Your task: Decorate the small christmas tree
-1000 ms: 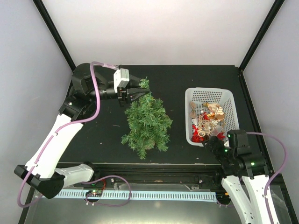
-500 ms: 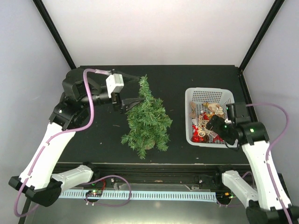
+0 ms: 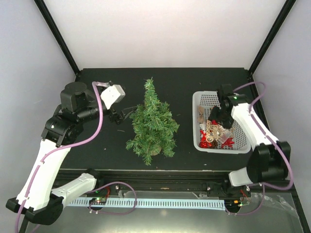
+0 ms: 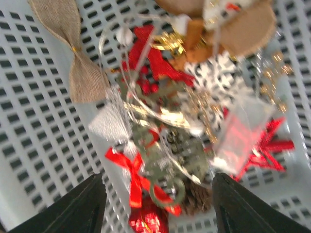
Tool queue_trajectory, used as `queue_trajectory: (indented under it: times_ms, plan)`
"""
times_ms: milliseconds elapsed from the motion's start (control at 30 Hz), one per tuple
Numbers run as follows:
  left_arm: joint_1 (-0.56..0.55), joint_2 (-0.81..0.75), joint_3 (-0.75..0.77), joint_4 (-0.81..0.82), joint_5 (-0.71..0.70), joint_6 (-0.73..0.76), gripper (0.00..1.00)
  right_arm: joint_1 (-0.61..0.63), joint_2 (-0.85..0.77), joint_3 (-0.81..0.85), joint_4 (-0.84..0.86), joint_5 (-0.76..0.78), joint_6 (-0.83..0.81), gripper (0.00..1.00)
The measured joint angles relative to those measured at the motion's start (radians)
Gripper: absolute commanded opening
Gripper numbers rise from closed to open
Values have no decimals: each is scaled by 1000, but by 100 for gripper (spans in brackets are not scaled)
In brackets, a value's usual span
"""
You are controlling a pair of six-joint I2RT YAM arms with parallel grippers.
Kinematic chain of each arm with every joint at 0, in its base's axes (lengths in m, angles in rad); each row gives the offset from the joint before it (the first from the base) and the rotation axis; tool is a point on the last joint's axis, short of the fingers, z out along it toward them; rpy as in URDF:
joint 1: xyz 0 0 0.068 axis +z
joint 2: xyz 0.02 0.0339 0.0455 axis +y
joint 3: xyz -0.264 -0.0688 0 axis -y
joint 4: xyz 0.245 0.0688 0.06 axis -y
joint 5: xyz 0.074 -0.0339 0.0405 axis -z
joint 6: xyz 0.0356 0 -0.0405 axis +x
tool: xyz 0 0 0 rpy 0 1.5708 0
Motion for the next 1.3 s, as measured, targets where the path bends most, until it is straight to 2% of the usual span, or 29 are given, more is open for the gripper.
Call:
queue_trajectory:
  times_ms: [233,467,567,1000,1300]
  plan:
    - [5,-31,18,-190,-165,39,94,-6,231,95,103,0,-18,59]
    - [5,-77,72,-315,-236,82,96,-36,365,127,158,-13,-21,52]
    - [5,-83,107,-348,-249,93,96,-44,413,143,172,-16,-22,46]
    - [3,-98,129,-409,-271,110,97,-45,427,138,201,-22,-17,23]
    - [3,-98,128,-409,-270,110,97,-45,399,75,224,-37,-19,24]
